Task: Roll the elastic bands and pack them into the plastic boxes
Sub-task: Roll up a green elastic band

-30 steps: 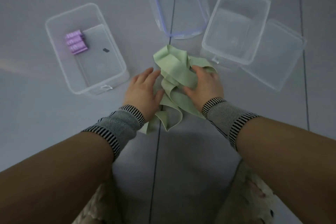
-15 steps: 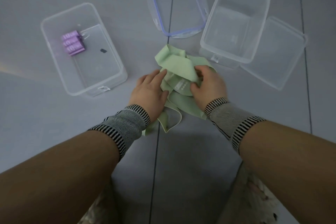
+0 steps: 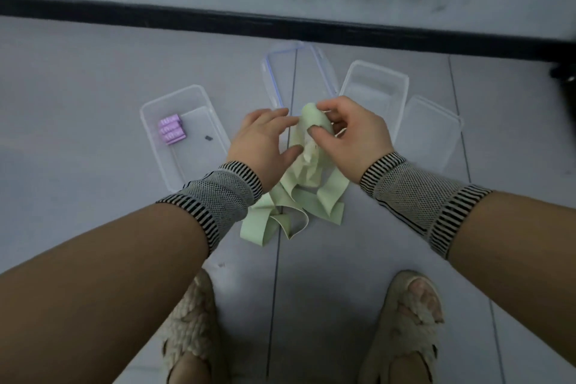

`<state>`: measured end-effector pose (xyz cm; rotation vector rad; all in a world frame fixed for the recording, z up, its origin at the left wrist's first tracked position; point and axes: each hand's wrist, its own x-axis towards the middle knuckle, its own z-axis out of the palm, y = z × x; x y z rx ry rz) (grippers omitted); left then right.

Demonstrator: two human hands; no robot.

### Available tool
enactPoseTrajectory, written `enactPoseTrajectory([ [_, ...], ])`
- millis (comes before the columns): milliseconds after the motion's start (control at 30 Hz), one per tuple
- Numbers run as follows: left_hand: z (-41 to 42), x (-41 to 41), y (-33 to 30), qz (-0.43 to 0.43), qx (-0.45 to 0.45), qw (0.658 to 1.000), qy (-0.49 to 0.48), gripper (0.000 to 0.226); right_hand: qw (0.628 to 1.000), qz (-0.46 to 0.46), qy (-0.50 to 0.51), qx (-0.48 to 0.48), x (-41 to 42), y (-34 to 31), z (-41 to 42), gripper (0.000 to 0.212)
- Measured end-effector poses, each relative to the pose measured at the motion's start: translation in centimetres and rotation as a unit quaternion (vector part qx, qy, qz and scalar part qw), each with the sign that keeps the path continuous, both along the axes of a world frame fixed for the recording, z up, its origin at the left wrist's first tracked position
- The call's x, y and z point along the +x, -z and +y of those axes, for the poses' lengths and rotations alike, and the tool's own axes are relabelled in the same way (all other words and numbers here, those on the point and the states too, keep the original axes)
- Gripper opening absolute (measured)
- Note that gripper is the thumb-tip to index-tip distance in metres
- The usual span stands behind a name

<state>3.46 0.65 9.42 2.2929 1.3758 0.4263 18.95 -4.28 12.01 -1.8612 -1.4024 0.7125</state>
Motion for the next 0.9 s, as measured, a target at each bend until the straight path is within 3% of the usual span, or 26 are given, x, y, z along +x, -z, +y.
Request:
enactPoseTrajectory([
  [233,-3.4,-0.7,-11.2,-0.043,0.034,0.998,0.027,0.034,0.998,0.042,0.033,0.041,-1.7,-10.7,-3.6,0.025],
  [500,-9.0,-2.4,-22.1,-0.151,-0.014,0.986,-0.073,0.011,0.99,0.09,0.071,0.078,-2.6,-19.1,-9.9,0.02],
  [833,-14.6,-3.5,-22.6,-0.247,-0.136,0.954,-0.102,0.015,0.997,0.035,0.068,0.028,-2.5,-19.5,-13.6,0.01],
  [900,-14.8,-3.3,-22.1,-0.269,-0.158,0.942,-0.124,0.014,0.998,0.033,0.051,0.008,-2.4,-19.3,-13.8,0.022],
])
